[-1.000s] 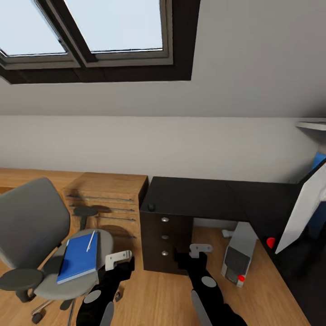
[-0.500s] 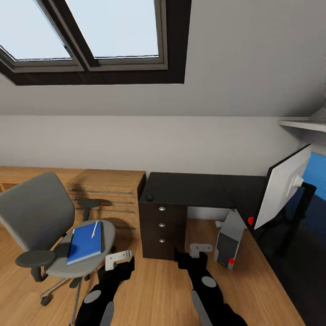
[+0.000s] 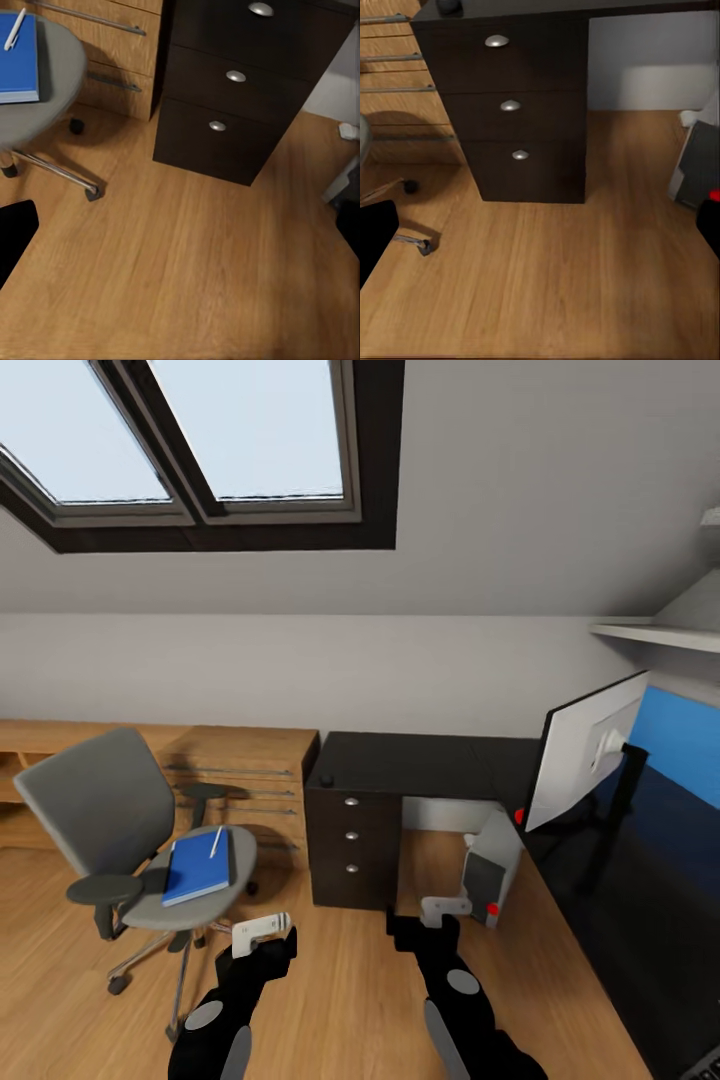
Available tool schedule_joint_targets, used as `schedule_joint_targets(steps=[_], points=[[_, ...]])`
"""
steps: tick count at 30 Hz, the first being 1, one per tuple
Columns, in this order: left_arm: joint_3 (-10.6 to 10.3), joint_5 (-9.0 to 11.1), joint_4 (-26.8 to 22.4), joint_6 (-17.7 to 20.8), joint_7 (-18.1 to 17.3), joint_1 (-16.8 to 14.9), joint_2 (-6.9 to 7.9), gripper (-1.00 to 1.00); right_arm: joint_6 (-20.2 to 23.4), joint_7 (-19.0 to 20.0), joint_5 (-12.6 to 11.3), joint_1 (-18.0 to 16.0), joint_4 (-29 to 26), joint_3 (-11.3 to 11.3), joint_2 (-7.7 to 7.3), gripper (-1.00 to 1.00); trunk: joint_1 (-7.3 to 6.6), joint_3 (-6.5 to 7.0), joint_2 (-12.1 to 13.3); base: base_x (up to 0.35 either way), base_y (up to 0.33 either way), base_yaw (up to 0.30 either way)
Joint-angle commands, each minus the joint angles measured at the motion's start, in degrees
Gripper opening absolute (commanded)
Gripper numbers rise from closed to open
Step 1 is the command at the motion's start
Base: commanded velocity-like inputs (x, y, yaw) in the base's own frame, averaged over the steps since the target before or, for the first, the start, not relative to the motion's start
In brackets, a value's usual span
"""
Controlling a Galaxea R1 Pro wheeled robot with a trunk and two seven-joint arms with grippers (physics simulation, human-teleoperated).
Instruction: In the bedroom, organize the workspace by keeping the computer under the desk, ensuring the monitor is on the desk, placing the keyboard on the desk next to the monitor, placing the mouse on the desk next to the keyboard, moving the folder from the swivel chair onto the desk next to the mouse, stacking the notebook on top of the folder with the pen on top of the notebook, and positioning the swivel chair next to the desk.
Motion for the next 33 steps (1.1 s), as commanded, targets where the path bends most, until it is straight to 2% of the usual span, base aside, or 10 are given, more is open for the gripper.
schedule_joint_targets(steps=[1,15,18,20,29,33], points=[[-0.08,0.6,-0.08,0.21,0.52,-0.04,0.0,1.0,-0.22,-0.55,-0.49,-0.05,-0.11,0.09,-0.04,1.0,-0.03,-0.07,-0.05,-0.305,-0.19,0.0],[-0.11,0.6,-0.07,0.21,0.6,-0.04,0.0,1.0,-2.22,-5.17,-0.51,-0.05,-0.15,-0.23,-1.71,1.0,-0.03,-0.07,-0.05,-0.242,-0.254,0.0],[-0.09,0.55,-0.07,0.21,0.6,-0.04,0.0,1.0,-2.25,-5.45,-0.5,-0.05,-0.13,-1.36,-1.86,1.0,-0.03,-0.07,-0.05,-0.205,-0.286,0.0],[-0.08,0.5,-0.07,0.19,0.61,-0.04,0.0,1.0,-2.26,-5.56,-0.51,-0.05,-0.16,-3.64,-1.89,1.0,-0.03,-0.07,-0.05,-0.176,-0.298,0.0],[-0.08,0.43,-0.07,0.13,0.61,-0.04,0.0,1.0,-2.23,-5.66,-0.4,-0.05,-0.15,-5.61,-1.95,1.0,-0.03,-0.07,-0.05,-0.129,-0.314,0.0],[-0.08,0.48,-0.06,0.12,0.62,-0.04,0.0,1.0,-1.92,-5.71,-0.38,-0.08,0.05,-6.64,-2.98,1.0,-0.03,-0.07,-0.05,-0.109,-0.319,0.0]])
